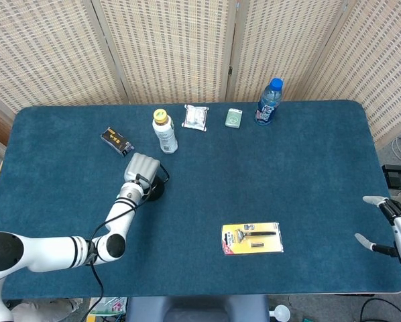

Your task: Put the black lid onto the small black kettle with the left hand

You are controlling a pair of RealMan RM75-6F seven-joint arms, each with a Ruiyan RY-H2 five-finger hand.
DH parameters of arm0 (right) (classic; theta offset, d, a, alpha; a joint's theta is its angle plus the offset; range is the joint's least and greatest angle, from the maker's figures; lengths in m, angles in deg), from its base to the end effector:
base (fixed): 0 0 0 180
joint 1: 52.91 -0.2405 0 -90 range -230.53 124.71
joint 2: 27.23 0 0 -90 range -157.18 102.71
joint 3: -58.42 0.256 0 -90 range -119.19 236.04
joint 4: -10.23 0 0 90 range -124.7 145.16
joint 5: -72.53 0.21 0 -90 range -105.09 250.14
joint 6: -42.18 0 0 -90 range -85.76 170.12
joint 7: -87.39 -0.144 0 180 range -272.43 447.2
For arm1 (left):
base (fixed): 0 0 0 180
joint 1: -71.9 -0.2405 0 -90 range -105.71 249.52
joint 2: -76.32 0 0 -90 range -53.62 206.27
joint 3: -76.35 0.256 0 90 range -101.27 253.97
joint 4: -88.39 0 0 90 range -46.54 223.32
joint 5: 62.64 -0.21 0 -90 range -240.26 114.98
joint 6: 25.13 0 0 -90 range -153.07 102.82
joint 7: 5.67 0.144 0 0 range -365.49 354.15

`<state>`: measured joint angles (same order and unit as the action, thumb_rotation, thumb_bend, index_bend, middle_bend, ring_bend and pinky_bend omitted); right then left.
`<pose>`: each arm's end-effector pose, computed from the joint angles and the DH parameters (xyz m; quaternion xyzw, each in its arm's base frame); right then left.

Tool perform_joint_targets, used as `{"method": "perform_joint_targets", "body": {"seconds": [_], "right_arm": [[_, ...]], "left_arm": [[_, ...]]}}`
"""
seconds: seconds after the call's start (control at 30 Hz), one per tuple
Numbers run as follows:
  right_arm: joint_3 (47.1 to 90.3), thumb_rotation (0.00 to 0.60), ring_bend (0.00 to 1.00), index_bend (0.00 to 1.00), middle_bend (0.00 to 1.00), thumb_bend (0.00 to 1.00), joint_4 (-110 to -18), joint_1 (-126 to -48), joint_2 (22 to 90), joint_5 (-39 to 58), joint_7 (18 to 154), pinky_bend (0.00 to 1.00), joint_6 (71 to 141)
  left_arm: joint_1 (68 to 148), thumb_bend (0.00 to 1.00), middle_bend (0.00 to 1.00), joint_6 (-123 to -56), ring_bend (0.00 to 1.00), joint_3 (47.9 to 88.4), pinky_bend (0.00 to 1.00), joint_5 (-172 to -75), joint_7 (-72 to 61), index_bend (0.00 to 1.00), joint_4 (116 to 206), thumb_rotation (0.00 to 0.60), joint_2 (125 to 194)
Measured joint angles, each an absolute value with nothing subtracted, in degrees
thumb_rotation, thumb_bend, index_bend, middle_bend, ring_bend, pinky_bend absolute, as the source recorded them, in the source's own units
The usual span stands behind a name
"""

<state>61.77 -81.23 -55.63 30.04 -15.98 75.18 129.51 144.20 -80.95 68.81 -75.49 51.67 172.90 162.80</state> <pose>-0.3185 -0.1715 0.2030 0.5755 -0.3967 0.4249 0.5752 -0.0665 0.4149 -0.0070 -0.7847 -0.2906 -0.1707 0.5203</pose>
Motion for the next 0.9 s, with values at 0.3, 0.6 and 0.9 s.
{"method": "perform_joint_targets", "body": {"seconds": [0.3, 0.6, 0.9], "right_arm": [[61.8, 0.600, 0.27, 0.28, 0.30, 0.09, -81.2, -55.5, 30.0, -15.9, 74.9, 0.39, 129.7], [61.8, 0.600, 0.27, 0.29, 0.30, 0.09, -81.3, -55.4, 29.8, -15.9, 74.6, 0.39, 129.9], [61.9, 0.600, 0.27, 0.29, 0.30, 0.09, -81.3, -55.4, 29.7, -15.7, 74.6, 0.39, 129.7]], "left_arm": [[144.6, 0.14, 1.00, -81.0, 0.96, 68.9, 1.00, -74.9, 52.2, 0.41, 172.7, 0.600, 163.3], [144.6, 0.14, 1.00, -80.1, 0.96, 68.9, 1.00, -75.0, 51.6, 0.40, 172.5, 0.600, 163.7], [144.6, 0.14, 1.00, -80.1, 0.96, 69.1, 1.00, -75.1, 51.4, 0.37, 171.9, 0.600, 164.0]]}}
